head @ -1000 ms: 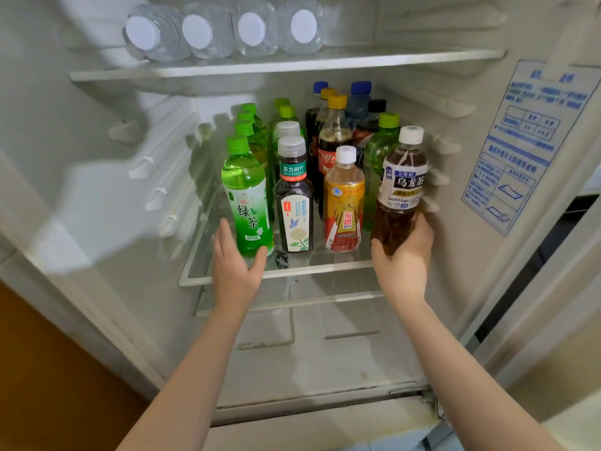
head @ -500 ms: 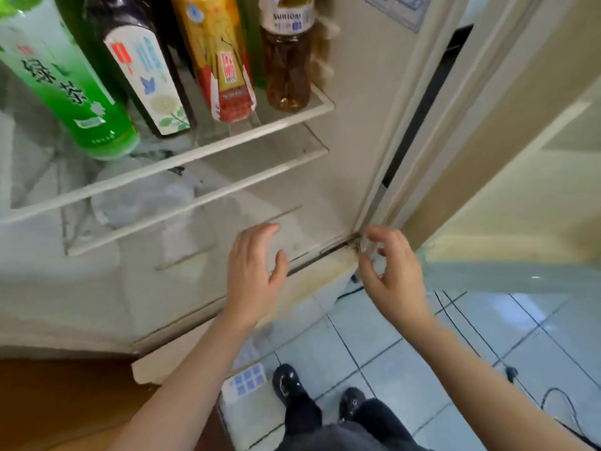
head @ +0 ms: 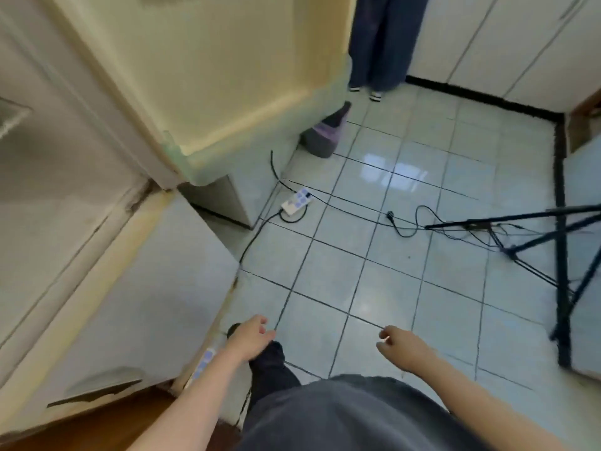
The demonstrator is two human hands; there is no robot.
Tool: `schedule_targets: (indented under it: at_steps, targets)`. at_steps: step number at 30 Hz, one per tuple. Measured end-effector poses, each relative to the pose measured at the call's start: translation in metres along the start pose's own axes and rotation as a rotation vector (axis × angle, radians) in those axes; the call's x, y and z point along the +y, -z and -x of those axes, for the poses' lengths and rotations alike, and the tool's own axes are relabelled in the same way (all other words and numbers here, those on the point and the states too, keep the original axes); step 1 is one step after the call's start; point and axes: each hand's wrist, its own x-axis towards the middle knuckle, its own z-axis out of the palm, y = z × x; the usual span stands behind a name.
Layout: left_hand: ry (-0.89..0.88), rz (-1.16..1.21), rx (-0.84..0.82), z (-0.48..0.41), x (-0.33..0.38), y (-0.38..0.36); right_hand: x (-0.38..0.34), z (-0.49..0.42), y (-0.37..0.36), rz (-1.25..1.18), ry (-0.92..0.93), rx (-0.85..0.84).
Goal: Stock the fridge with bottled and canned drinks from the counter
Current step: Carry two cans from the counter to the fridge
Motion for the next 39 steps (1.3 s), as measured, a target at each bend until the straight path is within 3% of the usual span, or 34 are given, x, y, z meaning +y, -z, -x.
schedule_targets:
  at_steps: [4,8,14,24,29,33,39]
  targets:
    - [-0.062,-0.191,-0.158,0.013,0.047,-0.089,0.137,0.052,-0.041,-0.182,-0.233,0.050]
    - [-0.132,-0.376,-0.250,0.028,0.104,-0.148,0.222,0.098,-0.083,-0.384,-0.390,0.056]
    - [-0.265,-0.640,-0.354,0.026,0.191,-0.210,0.282,0.132,-0.130,-0.845,-0.536,0.131]
    - [-0.351,-0.987,-0.476,-0.030,0.356,-0.316,0.381,0.187,-0.168,-1.297,-0.868,0.278]
    - [-0.446,-1.082,-0.466,-0.035,0.478,-0.411,0.449,0.215,-0.163,-1.452,-1.080,0.340]
    - [-0.654,-1.131,-0.514,-0.006,0.565,-0.493,0.496,0.214,-0.141,-1.579,-1.192,0.510]
    - [-0.705,-1.286,-0.562,0.035,0.639,-0.601,0.557,0.219,-0.120,-1.696,-1.207,0.641]
